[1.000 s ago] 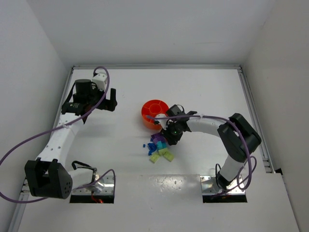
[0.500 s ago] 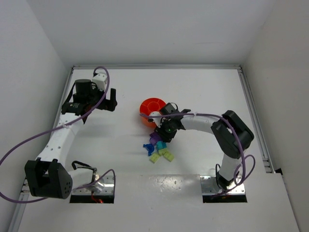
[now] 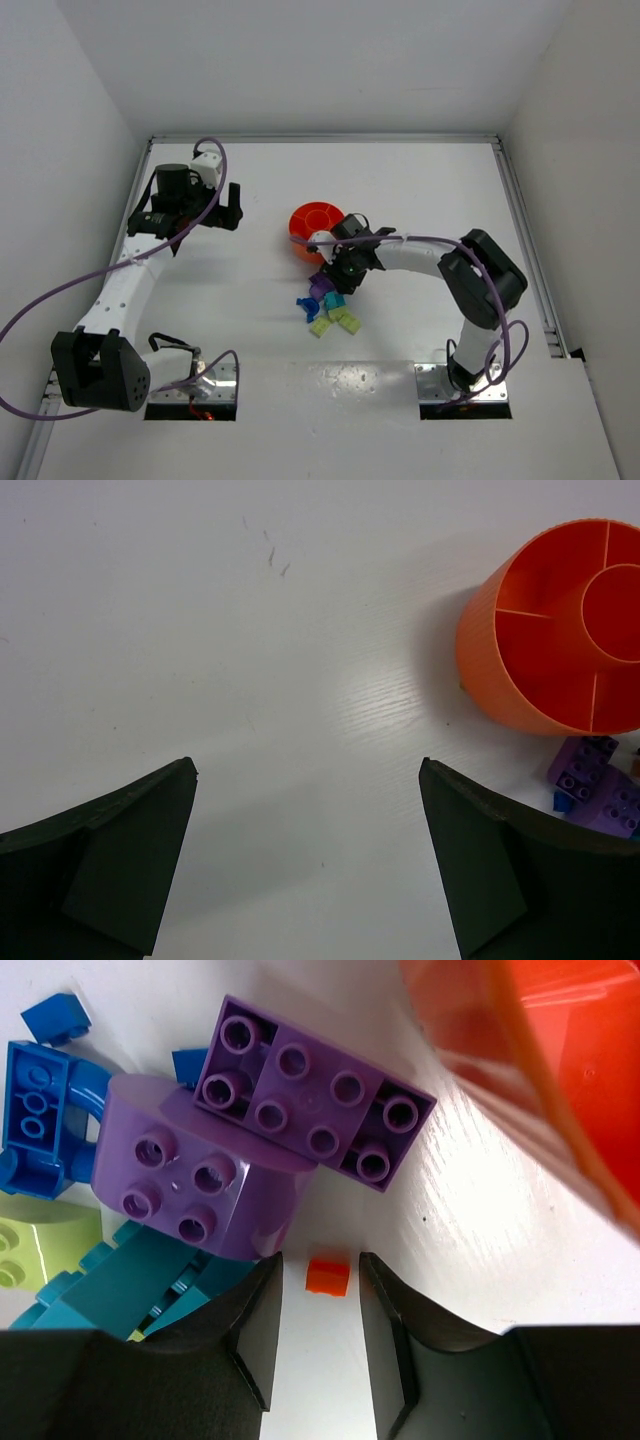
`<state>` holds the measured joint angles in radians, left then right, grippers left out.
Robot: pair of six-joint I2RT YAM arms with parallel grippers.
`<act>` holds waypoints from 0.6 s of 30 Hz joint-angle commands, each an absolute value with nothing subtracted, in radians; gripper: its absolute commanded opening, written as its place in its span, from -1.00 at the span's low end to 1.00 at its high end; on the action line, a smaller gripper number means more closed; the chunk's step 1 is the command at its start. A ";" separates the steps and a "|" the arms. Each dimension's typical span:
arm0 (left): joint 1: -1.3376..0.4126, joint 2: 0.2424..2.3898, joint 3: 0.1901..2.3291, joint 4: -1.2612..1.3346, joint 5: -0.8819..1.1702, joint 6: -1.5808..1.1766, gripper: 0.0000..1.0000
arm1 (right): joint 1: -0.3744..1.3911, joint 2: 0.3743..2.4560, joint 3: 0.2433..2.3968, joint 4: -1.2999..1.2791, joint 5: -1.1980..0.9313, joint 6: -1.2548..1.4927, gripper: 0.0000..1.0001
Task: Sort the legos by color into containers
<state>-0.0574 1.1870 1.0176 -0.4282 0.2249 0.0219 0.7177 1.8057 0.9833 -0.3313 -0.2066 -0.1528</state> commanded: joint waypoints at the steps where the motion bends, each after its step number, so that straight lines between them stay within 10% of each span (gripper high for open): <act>1: -0.046 1.176 1.045 -0.407 0.236 0.031 0.99 | 0.726 1.780 0.939 -0.350 -0.183 -0.147 -0.24; 18: -0.046 1.177 1.054 -0.407 0.245 0.031 0.99 | 0.726 1.819 0.969 -0.341 -0.183 -0.147 -0.51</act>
<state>-0.0574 1.1873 1.0176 -0.4282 0.2291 0.0219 0.7177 1.7836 0.9546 -0.3214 -0.1822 -0.1528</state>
